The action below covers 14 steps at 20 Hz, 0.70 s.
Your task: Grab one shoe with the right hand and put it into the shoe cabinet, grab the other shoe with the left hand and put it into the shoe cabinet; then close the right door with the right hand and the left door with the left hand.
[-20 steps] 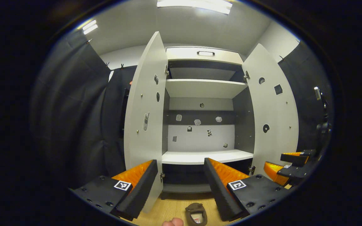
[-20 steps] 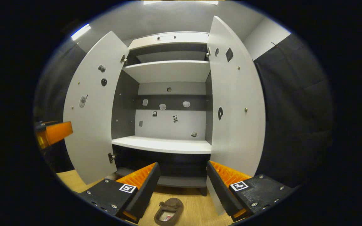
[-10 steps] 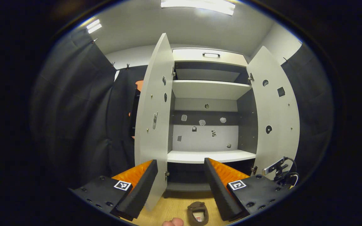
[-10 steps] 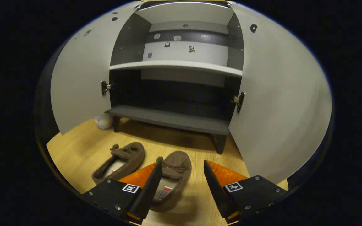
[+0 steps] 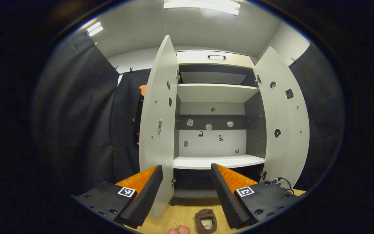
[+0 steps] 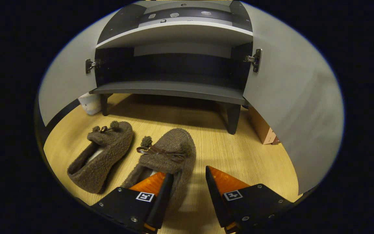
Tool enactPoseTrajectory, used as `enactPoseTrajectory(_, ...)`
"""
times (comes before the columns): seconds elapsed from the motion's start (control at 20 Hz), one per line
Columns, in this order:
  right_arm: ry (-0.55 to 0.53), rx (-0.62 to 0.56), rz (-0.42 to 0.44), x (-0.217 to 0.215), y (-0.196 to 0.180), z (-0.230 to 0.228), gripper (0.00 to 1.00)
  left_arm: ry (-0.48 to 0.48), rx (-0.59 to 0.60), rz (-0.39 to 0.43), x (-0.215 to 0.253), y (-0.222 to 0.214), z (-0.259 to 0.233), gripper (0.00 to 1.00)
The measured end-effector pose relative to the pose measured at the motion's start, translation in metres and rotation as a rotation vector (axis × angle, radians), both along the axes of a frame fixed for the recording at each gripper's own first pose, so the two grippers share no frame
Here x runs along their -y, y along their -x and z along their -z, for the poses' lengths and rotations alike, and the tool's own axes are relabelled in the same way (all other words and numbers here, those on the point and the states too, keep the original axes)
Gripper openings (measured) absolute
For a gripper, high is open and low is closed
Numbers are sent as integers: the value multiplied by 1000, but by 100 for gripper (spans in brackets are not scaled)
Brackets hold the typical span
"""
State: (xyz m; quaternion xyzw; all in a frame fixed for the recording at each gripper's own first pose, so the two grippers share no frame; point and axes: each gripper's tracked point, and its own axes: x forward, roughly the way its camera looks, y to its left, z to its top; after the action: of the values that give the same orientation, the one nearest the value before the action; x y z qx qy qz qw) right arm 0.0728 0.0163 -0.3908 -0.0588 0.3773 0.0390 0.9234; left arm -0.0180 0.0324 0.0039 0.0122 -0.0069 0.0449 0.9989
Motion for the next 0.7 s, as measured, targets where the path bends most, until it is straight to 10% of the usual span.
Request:
enactPoseTrajectory(0.25,-37,-57,23,-6,-8,25,47,14,4,34,10,-2,1,96)
enactPoseTrajectory(0.55,-4,-18,-7,-8,-5,17,2,0,3,19,4,-5,5,96)
enactPoseTrajectory(0.7,8,33,-11,-5,1,-5,7,10,-11,11,-1,-8,12,96)
